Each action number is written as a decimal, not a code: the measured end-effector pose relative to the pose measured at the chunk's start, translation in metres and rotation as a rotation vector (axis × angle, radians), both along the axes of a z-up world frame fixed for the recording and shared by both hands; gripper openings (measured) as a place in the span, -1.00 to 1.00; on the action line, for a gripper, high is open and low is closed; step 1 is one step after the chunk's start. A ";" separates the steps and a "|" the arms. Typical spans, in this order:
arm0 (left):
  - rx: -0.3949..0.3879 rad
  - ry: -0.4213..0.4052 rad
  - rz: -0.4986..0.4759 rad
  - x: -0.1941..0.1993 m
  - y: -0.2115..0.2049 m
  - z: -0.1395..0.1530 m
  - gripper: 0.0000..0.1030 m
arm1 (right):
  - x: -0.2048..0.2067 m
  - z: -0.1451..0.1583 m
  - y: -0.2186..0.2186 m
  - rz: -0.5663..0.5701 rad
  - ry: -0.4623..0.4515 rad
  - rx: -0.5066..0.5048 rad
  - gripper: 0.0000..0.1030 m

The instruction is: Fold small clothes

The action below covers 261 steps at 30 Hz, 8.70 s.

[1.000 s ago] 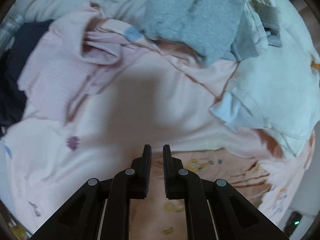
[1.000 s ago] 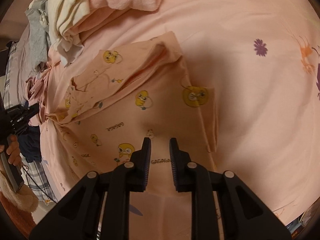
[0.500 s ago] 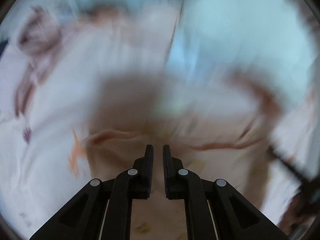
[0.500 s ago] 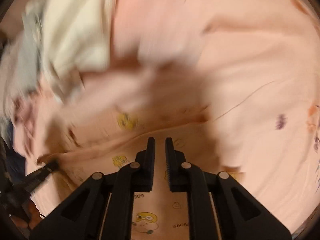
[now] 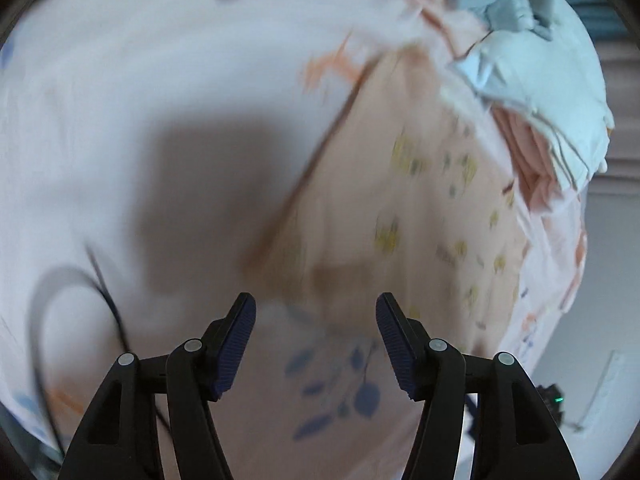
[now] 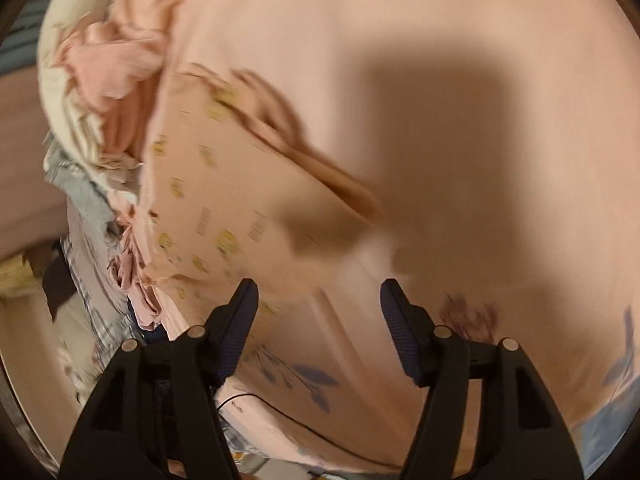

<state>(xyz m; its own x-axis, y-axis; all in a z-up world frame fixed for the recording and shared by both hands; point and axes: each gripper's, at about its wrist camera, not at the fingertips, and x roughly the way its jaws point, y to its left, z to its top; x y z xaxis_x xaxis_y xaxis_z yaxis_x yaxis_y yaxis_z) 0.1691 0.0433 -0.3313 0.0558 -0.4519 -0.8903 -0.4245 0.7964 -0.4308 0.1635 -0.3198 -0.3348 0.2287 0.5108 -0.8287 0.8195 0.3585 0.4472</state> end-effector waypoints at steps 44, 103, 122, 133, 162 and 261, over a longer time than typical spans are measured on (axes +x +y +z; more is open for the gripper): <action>0.392 0.001 0.006 -0.019 0.017 -0.027 -0.92 | -0.014 -0.028 -0.017 0.155 0.113 -0.355 -1.00; 0.070 -0.079 -0.070 0.008 -0.055 -0.014 0.62 | 0.083 0.031 0.072 0.612 -0.036 -0.369 -0.11; 0.150 -0.112 0.045 0.033 -0.052 -0.022 -0.68 | 0.100 -0.014 0.094 0.683 -0.045 -0.271 -0.32; 0.153 -0.346 -0.361 0.030 -0.168 0.039 -0.88 | 0.059 -0.033 0.035 0.386 0.041 -0.085 -0.72; 0.285 -0.248 -0.591 -0.031 -0.185 0.024 -0.25 | 0.088 0.007 0.031 0.277 -0.039 -0.041 0.25; 0.295 -0.236 -0.644 -0.041 -0.183 -0.023 -0.22 | 0.054 -0.003 0.019 0.483 0.004 -0.298 -1.00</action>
<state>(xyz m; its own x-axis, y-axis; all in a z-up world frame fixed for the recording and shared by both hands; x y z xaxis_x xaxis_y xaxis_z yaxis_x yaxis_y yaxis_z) 0.1279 -0.1400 -0.3539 0.0656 -0.2037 -0.9768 0.2429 0.9528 -0.1823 0.2171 -0.3009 -0.3375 0.0239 0.3005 -0.9535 0.5328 0.8032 0.2665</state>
